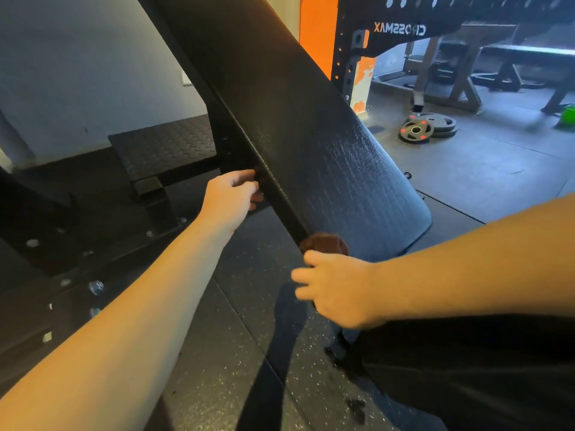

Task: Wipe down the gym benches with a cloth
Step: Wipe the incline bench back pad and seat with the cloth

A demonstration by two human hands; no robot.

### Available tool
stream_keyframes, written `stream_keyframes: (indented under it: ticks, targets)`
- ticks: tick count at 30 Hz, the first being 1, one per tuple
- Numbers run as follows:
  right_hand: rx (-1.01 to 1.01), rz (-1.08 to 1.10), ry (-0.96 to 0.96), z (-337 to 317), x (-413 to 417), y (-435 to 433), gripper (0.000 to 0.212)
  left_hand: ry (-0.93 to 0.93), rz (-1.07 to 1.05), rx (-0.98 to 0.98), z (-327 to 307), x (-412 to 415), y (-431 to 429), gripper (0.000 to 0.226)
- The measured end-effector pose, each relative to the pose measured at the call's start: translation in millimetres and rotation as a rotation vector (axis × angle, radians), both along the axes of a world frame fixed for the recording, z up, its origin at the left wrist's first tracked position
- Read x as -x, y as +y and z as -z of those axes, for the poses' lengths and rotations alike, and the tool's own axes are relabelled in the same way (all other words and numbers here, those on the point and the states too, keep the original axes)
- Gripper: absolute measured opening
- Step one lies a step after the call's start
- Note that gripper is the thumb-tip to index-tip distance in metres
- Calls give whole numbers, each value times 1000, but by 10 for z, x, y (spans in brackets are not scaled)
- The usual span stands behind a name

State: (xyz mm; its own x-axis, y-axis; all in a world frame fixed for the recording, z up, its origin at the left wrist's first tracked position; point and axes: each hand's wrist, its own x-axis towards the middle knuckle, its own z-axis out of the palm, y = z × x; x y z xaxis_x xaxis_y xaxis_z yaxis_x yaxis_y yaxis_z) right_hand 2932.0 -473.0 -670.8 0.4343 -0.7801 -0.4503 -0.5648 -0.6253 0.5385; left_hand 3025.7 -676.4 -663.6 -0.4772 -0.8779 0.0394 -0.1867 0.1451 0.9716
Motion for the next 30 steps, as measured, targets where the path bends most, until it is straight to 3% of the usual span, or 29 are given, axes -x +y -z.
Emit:
stream_keyframes:
  ticks: [4, 8, 11, 14, 17, 19, 25, 30]
  targets:
    - [-105, -89, 101, -64, 47, 25, 24, -1, 6, -15, -21, 13, 14, 32]
    - [210, -47, 62, -293, 56, -480, 23, 24, 11, -18, -15, 9, 24, 34]
    - [297, 21, 41, -390, 89, -611, 22, 7, 10, 3, -10, 0, 34, 36]
    - [170, -13, -12, -247, 79, -303, 20, 5, 7, 2, -6, -4, 31, 33]
    - [-96, 26, 3, -104, 42, 68, 23, 5, 14, -15, -19, -9, 58, 34]
    - [-127, 15, 18, -96, 21, 109, 24, 10, 23, -18, -31, -17, 64, 34]
    - [295, 3, 79, -404, 73, -700, 23, 38, 19, -64, -17, -53, -31, 34]
    - [481, 54, -70, -561, 165, -890, 20, 42, 19, -81, 12, -121, -87, 33]
